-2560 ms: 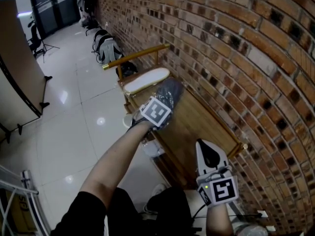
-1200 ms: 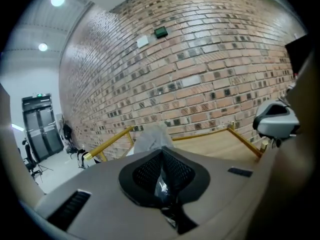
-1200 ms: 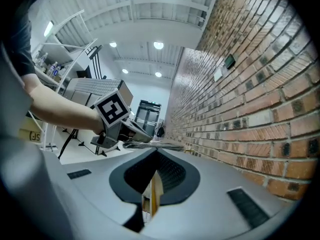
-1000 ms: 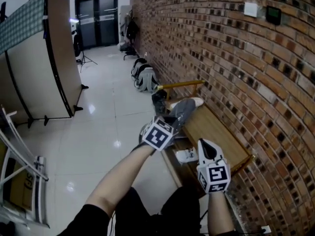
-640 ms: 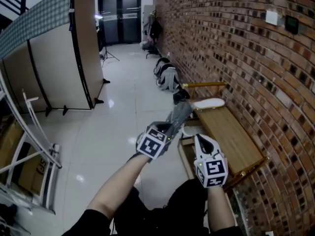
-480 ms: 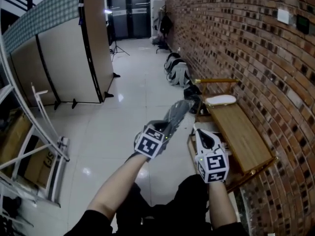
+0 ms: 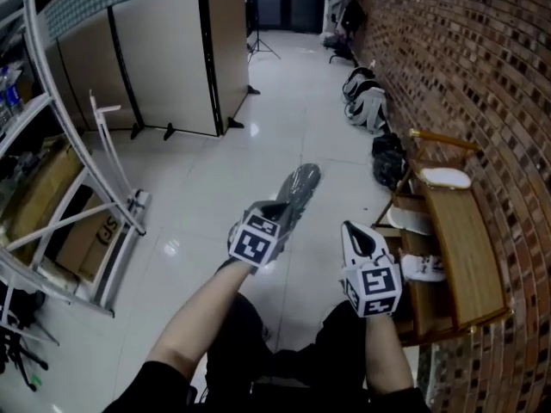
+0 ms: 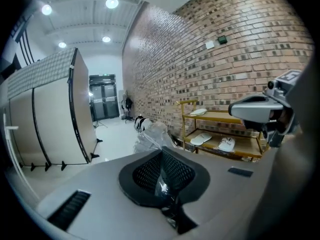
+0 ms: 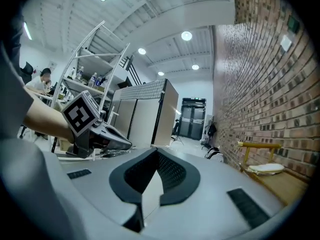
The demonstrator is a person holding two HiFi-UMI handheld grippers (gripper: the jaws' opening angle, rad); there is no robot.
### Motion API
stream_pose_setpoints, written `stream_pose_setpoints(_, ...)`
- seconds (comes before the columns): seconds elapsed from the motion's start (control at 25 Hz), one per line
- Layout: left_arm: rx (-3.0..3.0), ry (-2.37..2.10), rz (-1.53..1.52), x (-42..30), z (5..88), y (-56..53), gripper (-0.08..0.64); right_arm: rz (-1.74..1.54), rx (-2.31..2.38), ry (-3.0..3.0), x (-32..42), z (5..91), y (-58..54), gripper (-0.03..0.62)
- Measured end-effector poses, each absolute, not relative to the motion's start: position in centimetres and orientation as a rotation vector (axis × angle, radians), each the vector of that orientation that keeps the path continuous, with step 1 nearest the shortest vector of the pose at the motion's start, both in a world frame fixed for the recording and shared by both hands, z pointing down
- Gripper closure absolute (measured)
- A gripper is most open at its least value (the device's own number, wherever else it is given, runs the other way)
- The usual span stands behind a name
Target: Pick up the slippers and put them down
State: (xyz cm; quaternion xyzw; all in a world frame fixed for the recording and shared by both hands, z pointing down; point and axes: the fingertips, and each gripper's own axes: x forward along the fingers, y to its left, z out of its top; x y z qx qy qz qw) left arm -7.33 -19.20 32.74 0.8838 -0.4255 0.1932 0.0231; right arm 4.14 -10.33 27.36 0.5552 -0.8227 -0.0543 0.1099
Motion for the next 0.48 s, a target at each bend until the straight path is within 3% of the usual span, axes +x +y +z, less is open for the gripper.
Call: stream_pose_setpoints(0.48, 2.491, -1.254, 0.776, -8.5, 48.0, -22.8, 0.56, 0.11, 1.521, -2.338, 4.9, 39.4, -17.2, 0.583)
